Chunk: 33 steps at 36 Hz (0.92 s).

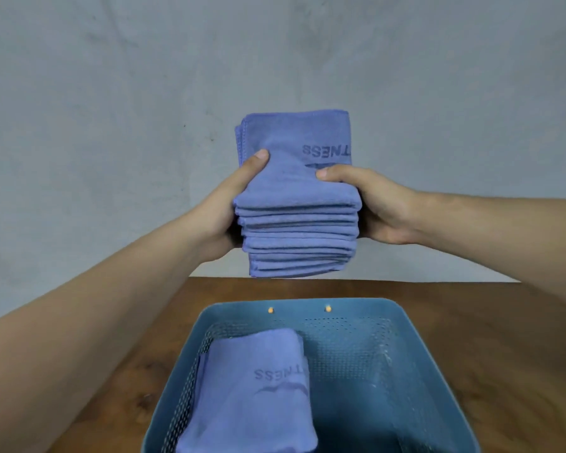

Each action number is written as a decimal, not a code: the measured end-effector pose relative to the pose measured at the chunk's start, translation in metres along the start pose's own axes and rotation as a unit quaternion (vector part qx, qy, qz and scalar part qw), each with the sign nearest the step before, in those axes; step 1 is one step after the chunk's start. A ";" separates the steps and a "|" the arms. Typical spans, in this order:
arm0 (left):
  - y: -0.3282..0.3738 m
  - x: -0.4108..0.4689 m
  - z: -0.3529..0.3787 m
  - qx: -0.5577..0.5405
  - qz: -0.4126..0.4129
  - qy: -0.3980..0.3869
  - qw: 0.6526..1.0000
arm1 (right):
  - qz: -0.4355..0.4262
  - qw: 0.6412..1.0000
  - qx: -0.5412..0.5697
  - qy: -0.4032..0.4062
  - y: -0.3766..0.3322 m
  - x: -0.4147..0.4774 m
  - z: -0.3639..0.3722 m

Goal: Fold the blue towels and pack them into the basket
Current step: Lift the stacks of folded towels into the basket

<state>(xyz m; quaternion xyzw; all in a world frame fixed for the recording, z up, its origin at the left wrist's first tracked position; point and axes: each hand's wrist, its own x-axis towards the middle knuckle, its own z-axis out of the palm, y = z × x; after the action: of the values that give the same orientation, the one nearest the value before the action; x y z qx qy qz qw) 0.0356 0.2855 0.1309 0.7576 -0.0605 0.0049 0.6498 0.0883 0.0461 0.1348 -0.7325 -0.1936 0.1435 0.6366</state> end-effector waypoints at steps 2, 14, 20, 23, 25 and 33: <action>0.013 -0.019 0.019 -0.002 0.001 0.001 1.000 | -0.001 1.000 -0.005 0.011 -0.010 -0.031 -0.006; -0.004 -0.105 0.091 -0.091 -0.093 -0.038 0.991 | 0.071 0.997 -0.015 -0.010 0.007 -0.158 -0.017; -0.046 -0.120 0.096 -0.143 -0.167 -0.040 0.975 | 0.167 0.985 0.005 -0.047 0.028 -0.170 -0.007; -0.059 -0.120 0.097 -0.171 -0.188 -0.025 0.967 | 0.211 0.975 -0.007 -0.066 0.033 -0.165 0.000; -0.068 -0.114 0.097 -0.192 -0.180 -0.015 0.965 | 0.238 0.968 -0.026 -0.073 0.031 -0.159 0.003; -0.092 -0.109 0.098 -0.185 -0.173 0.041 0.967 | 0.300 0.944 -0.092 -0.104 0.027 -0.138 0.006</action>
<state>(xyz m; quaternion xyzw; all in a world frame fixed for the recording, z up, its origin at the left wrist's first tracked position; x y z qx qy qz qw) -0.0701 0.2116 0.0153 0.6226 0.0983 -0.0879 0.7713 -0.0339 -0.0163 0.1028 -0.7927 -0.0427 0.3851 0.4706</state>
